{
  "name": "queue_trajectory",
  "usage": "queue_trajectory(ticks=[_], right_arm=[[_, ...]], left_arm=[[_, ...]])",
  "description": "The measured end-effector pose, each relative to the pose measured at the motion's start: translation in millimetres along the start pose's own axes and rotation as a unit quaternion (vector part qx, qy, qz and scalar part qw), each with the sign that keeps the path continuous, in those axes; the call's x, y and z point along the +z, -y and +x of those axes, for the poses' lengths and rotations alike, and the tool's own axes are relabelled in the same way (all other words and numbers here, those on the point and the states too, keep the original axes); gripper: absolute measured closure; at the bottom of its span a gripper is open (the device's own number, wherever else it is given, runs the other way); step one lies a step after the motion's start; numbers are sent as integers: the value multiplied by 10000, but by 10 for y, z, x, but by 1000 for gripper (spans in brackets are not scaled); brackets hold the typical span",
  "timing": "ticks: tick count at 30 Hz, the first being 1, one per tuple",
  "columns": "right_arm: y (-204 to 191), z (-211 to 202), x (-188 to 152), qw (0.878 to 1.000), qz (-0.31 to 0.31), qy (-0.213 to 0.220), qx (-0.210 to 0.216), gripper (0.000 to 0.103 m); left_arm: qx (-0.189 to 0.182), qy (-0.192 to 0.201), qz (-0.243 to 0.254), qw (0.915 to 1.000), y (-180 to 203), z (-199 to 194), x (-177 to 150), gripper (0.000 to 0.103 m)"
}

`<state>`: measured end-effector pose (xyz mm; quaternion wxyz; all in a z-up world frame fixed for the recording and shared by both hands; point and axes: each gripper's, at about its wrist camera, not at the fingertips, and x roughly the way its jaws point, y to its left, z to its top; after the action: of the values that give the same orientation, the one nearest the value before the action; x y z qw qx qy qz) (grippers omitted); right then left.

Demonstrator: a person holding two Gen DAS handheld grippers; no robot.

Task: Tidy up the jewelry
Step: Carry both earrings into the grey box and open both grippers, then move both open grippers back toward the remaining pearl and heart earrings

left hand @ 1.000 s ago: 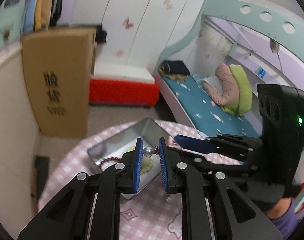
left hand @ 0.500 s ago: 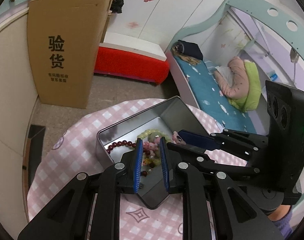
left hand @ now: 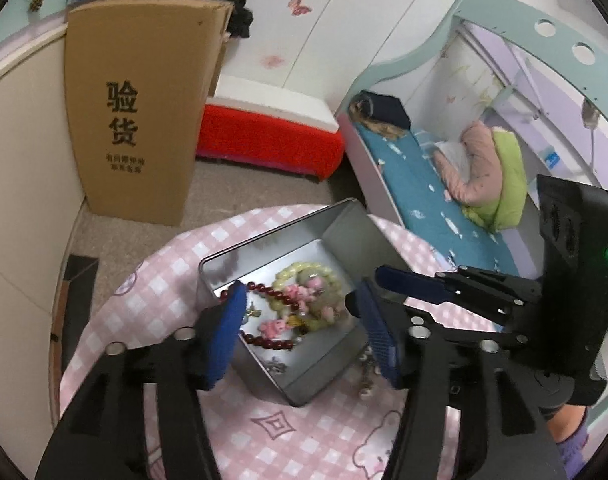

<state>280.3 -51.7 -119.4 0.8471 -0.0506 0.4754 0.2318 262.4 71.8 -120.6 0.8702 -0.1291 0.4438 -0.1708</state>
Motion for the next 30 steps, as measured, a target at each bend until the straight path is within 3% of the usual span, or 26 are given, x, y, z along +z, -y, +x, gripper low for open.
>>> queue_trajectory(ticks=[3,5,10,13,18,25,30], right_arm=[[-7,-134,-33,9999,-3,124,5,66],[-8,-230,-60,9997,10,229,10,58],[74,-532,-198,9986,91,524,35,57],[172,-688,-345,9977,188,658,10,51],[389,-800,-683,9965,430,711,-18,51],[621,-700,-1101,9952,795,567,-4,51],[739,-563,-1292,9944,969,413,87,51]], left_arm=[[6,93,118,9999,107,-104,-5,46],[-69,160,145,9997,171,-182,-20,46],[-173,412,252,9987,337,-389,-120,46],[55,637,453,9969,489,-479,-283,46],[427,819,747,9929,726,-416,-607,46],[616,591,1263,9883,1001,-35,-980,46],[743,300,1315,9881,1011,273,-1064,47]])
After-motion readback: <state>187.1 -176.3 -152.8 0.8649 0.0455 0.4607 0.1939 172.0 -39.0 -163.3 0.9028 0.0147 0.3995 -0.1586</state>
